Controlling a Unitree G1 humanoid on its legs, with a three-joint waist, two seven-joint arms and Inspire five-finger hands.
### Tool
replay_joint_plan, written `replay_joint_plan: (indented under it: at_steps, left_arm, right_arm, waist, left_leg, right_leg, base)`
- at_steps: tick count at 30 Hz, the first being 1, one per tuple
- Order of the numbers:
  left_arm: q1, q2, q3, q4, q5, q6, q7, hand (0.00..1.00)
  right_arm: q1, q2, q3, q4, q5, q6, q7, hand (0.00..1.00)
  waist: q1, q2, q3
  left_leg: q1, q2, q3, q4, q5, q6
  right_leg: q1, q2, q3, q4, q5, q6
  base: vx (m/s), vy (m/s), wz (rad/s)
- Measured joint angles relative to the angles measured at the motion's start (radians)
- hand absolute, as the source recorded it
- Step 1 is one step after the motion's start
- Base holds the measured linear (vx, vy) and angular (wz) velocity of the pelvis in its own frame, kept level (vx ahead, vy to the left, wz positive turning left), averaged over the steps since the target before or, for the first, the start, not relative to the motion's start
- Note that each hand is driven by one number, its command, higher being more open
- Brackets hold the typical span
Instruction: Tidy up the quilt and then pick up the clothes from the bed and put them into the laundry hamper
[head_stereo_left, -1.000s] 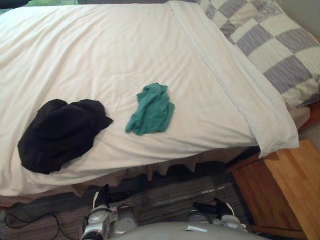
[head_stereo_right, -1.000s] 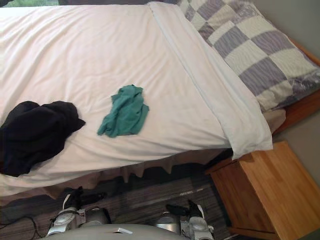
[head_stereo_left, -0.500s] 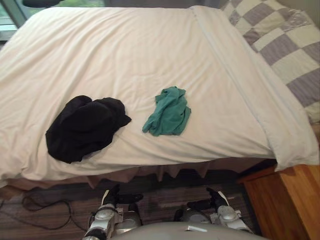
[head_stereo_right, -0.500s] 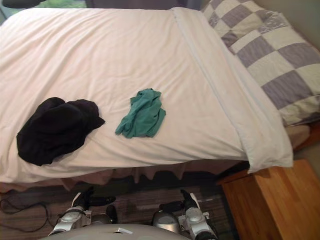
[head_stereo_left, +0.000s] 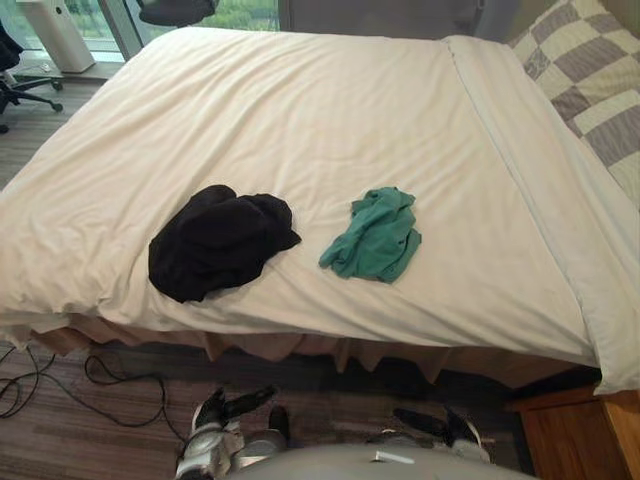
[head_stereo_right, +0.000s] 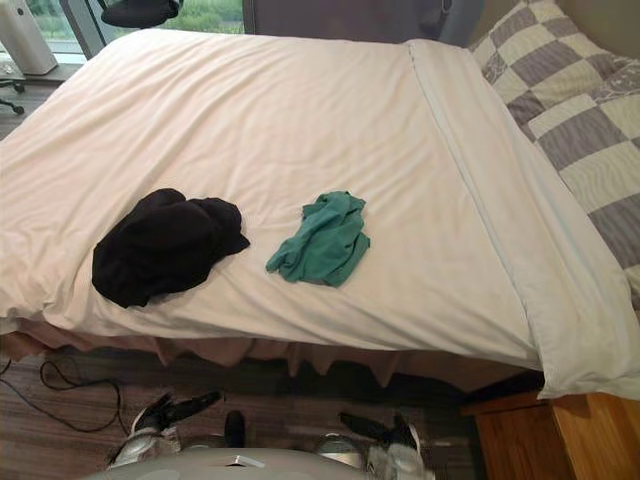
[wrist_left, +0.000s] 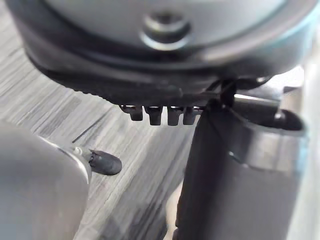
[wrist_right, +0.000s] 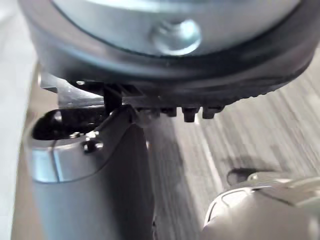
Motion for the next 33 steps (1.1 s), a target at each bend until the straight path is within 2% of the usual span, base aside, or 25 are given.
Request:
replay_joint_plan:
  at_steps: [2, 3, 4, 5, 7, 8, 9, 12, 13, 14, 17, 19, 21, 23, 26, 28, 30, 33]
  left_arm:
    - [0.012, 0.004, 0.124, 0.004, -0.032, 0.02, 0.012, 1.0]
    - [0.012, 0.015, 0.25, 0.003, -0.076, 0.035, 0.029, 1.0]
    - [0.001, 0.03, 0.33, 0.001, -0.126, 0.043, 0.046, 1.0]
    - [-0.011, 0.048, 0.413, -0.001, -0.168, 0.042, 0.064, 1.0]
    - [-0.013, 0.118, 0.58, -0.045, -0.225, 0.036, 0.104, 1.0]
    - [-0.012, 0.133, 0.596, -0.059, -0.232, 0.032, 0.111, 1.0]
    - [-0.012, 0.175, 0.618, -0.108, -0.258, 0.016, 0.122, 1.0]
    - [-0.009, 0.209, 0.601, -0.317, -0.282, -0.05, 0.138, 1.0]
    - [-0.005, 0.209, 0.589, -0.36, -0.29, -0.062, 0.138, 1.0]
    - [-0.004, 0.209, 0.559, -0.454, -0.295, -0.086, 0.144, 1.0]
    - [0.038, 0.209, 0.5, -0.738, -0.292, -0.133, 0.186, 1.0]
    - [0.04, 0.209, 0.47, -0.939, -0.247, -0.151, 0.213, 1.0]
    - [0.041, 0.212, 0.432, -1.085, -0.114, -0.203, 0.22, 1.0]
    - [0.036, 0.212, 0.397, -1.209, -0.01, -0.267, 0.219, 1.0]
    - [0.029, 0.213, 0.345, -1.28, -0.012, -0.31, 0.193, 1.0]
    - [0.029, 0.211, 0.302, -1.291, -0.012, -0.311, 0.17, 1.0]
    - [0.029, 0.2, 0.25, -1.291, -0.006, -0.308, 0.161, 1.0]
    - [0.032, 0.119, 0.162, -1.291, 0.111, -0.266, 0.17, 1.0]
  right_arm:
    - [0.027, 0.016, -0.061, 0.0, 0.045, 0.005, -0.012, 1.0]
    - [0.055, 0.019, -0.125, 0.0, 0.078, 0.023, -0.017, 1.0]
    - [0.069, 0.012, -0.168, -0.001, 0.1, 0.033, -0.024, 1.0]
    - [0.074, 0.0, -0.202, -0.006, 0.12, 0.038, -0.037, 1.0]
    - [0.073, -0.004, -0.267, -0.116, 0.168, 0.037, -0.078, 1.0]
    - [0.072, -0.004, -0.277, -0.145, 0.182, 0.036, -0.082, 1.0]
    - [0.071, -0.005, -0.297, -0.258, 0.195, 0.035, -0.104, 1.0]
    - [0.068, -0.041, -0.301, -0.611, 0.192, 0.021, -0.169, 1.0]
    - [0.067, -0.055, -0.301, -0.676, 0.184, 0.007, -0.176, 1.0]
    - [0.058, -0.086, -0.301, -0.794, 0.175, -0.031, -0.193, 1.0]
    - [0.001, -0.155, -0.323, -0.993, 0.101, -0.102, -0.219, 1.0]
    - [-0.034, -0.175, -0.343, -1.06, 0.04, -0.134, -0.241, 1.0]
    - [-0.078, -0.194, -0.339, -1.076, -0.025, -0.161, -0.256, 1.0]
    - [-0.141, -0.206, -0.302, -1.094, -0.072, -0.172, -0.257, 1.0]
    - [-0.164, -0.214, -0.219, -1.11, -0.098, -0.173, -0.234, 1.0]
    - [-0.166, -0.219, -0.164, -1.11, -0.1, -0.171, -0.212, 1.0]
    - [-0.174, -0.22, -0.102, -1.11, -0.118, -0.167, -0.201, 1.0]
    - [-0.223, -0.222, 0.02, -1.115, -0.178, -0.162, -0.175, 1.0]
  waist:
    - [0.011, -0.005, -0.019]
    - [0.01, -0.009, -0.03]
    - [0.011, -0.009, -0.03]
    - [0.012, -0.006, -0.034]
    - [0.013, -0.011, -0.056]
    - [0.014, -0.013, -0.063]
    - [0.016, -0.017, -0.08]
    - [0.016, -0.018, -0.133]
    - [0.015, -0.018, -0.141]
    - [0.013, -0.017, -0.144]
    - [0.011, -0.016, -0.145]
    - [0.01, -0.015, -0.145]
    - [0.012, -0.006, -0.149]
    - [0.011, 0.016, -0.153]
    - [0.009, 0.055, -0.134]
    - [0.009, 0.068, -0.132]
    - [0.009, 0.07, -0.13]
    - [0.002, 0.068, -0.103]
  left_leg:
    - [0.002, 0.006, 0.054, 0.0, -0.011, 0.001]
    - [0.005, 0.019, 0.146, 0.0, -0.016, 0.003]
    - [0.008, 0.023, 0.187, 0.0, -0.016, 0.003]
    - [0.008, 0.022, 0.201, 0.0, -0.013, 0.005]
    - [0.011, 0.02, 0.21, 0.0, -0.026, 0.013]
    - [0.01, 0.02, 0.212, 0.0, -0.029, 0.014]
    - [0.01, 0.02, 0.212, 0.0, -0.034, 0.016]
    - [0.009, 0.018, 0.202, 0.001, -0.045, 0.015]
    - [0.006, 0.016, 0.195, 0.001, -0.042, 0.013]
    - [0.003, 0.013, 0.181, 0.001, -0.037, 0.018]
    - [-0.002, 0.011, 0.157, 0.006, -0.023, 0.025]
    - [-0.002, 0.011, 0.128, 0.007, -0.018, 0.028]
    - [0.0, 0.009, 0.116, 0.007, -0.018, 0.028]
    - [0.0, 0.002, 0.115, 0.006, -0.018, 0.029]
    - [-0.006, -0.01, 0.116, 0.006, -0.013, 0.037]
    - [-0.014, -0.012, 0.118, 0.006, -0.009, 0.04]
    - [-0.014, -0.012, 0.126, 0.006, -0.007, 0.039]
    - [-0.019, -0.009, 0.152, 0.005, 0.0, 0.039]
  right_leg:
    - [0.001, -0.005, 0.0, -0.011, 0.004, 0.005]
    - [0.008, -0.015, -0.011, -0.013, 0.007, 0.011]
    - [0.016, -0.024, -0.026, -0.012, 0.01, 0.017]
    - [0.015, -0.027, -0.023, -0.006, 0.015, 0.024]
    - [-0.002, -0.032, -0.001, 0.01, 0.032, 0.01]
    - [-0.004, -0.032, 0.005, 0.01, 0.035, 0.009]
    - [-0.004, -0.031, 0.007, 0.01, 0.043, 0.005]
    - [-0.004, -0.031, 0.027, 0.013, 0.053, -0.005]
    - [-0.004, -0.031, 0.029, 0.013, 0.054, -0.004]
    - [-0.002, -0.031, 0.031, 0.013, 0.054, -0.004]
    - [0.0, -0.028, 0.036, 0.007, 0.053, -0.005]
    - [0.007, -0.024, 0.038, 0.007, 0.053, -0.005]
    - [0.016, -0.023, 0.058, 0.006, 0.053, -0.005]
    - [0.016, -0.022, 0.086, 0.003, 0.054, -0.005]
    - [0.016, -0.029, 0.113, -0.011, 0.054, -0.005]
    - [0.011, -0.03, 0.119, -0.02, 0.054, -0.005]
    - [0.011, -0.03, 0.138, -0.029, 0.054, -0.005]
    - [-0.005, -0.029, 0.167, -0.038, 0.054, -0.004]
  base:
    - [0.1, 0.019, -0.1]
    - [0.1, 0.027, 0.24]
    - [0.12, 0.06, 0.37]
    - [0.1, 0.094, 0.23]
    - [0.1, 0.13, -0.07]
    - [0.1, 0.106, -0.11]
    - [0.1, 0.073, 0.01]
    - [0.1, 0.051, 0.1]
    - [0.09, 0.023, 0.25]
    - [0.08, 0.001, 0.25]
    - [0.08, -0.017, 0.2]
    - [0.08, -0.038, 0.37]
    - [0.05, -0.019, 0.25]
    - [0.02, 0.001, 0.02]
    - [-0.01, 0.008, -0.01]
    - [-0.03, -0.006, -0.04]
    - [-0.04, -0.016, -0.14]
    - [-0.07, -0.016, -0.24]
